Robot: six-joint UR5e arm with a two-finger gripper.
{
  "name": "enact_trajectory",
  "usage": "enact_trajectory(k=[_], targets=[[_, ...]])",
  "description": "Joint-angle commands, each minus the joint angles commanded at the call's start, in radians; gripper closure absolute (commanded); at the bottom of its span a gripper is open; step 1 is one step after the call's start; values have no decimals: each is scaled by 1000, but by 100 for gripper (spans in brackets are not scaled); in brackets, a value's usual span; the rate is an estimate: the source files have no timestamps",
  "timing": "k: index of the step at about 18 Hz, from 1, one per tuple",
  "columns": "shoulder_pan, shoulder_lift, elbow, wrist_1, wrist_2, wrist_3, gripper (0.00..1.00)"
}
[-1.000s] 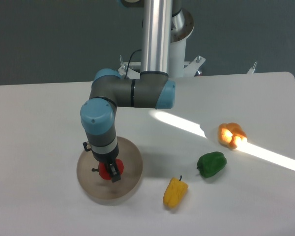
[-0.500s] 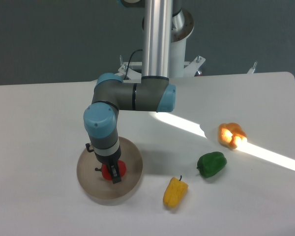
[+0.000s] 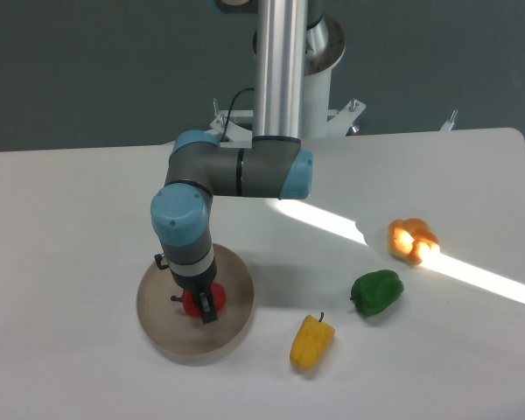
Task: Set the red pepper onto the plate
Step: 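Hold the pepper on the plate and open the gripper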
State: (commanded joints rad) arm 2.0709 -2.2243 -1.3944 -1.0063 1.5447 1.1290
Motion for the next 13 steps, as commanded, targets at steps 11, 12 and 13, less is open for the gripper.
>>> enact_trajectory(k=[11,12,13], targets=[[0,0,-3,0,0,2,29],[0,2,-5,0,0,2,24],[0,2,-5,0,0,0,19]])
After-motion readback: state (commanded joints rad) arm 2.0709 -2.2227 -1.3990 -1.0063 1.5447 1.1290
